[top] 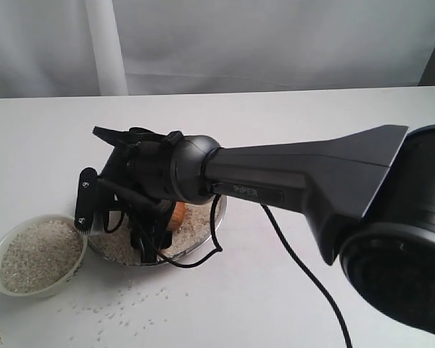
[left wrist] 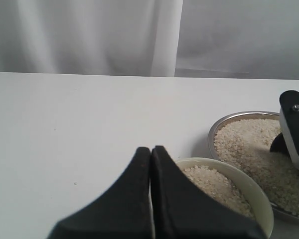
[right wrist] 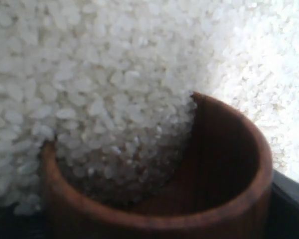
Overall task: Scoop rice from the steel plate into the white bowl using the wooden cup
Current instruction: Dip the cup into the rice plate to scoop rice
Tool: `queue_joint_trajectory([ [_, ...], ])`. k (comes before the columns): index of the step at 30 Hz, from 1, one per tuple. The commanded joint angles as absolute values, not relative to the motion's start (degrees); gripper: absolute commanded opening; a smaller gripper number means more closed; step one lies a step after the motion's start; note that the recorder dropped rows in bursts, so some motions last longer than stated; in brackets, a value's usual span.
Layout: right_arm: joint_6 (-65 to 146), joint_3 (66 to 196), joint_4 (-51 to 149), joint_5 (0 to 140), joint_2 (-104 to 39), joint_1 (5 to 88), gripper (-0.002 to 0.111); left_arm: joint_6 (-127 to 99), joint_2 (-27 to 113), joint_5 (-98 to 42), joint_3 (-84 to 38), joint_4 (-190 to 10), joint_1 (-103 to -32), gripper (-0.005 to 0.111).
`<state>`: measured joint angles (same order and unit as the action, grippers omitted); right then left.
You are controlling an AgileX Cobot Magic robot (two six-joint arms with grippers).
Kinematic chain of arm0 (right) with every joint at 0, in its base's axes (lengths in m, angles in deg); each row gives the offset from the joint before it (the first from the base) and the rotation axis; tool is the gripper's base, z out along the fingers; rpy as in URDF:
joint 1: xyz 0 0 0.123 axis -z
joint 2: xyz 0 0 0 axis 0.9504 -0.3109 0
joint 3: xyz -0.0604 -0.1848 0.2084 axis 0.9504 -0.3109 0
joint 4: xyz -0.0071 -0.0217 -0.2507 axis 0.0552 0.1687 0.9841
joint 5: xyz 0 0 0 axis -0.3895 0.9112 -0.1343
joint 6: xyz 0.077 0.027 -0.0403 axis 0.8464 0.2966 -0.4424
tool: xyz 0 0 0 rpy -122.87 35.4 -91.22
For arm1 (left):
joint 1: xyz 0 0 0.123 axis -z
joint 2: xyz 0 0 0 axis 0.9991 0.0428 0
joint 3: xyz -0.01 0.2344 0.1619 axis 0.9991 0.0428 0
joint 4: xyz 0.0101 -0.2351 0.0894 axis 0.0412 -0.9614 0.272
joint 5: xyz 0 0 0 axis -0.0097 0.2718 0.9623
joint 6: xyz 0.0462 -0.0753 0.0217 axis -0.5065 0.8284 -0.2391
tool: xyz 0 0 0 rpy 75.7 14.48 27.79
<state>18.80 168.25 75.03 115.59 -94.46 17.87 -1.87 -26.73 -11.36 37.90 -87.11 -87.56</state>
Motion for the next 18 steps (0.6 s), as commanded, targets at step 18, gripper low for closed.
queue_joint_trajectory([
  [18, 23.2, 168.2, 63.5, 104.4, -93.7, 20.7, 0.0, -1.7, -26.8, -11.8, 37.6, -87.4, -87.3, 0.0],
])
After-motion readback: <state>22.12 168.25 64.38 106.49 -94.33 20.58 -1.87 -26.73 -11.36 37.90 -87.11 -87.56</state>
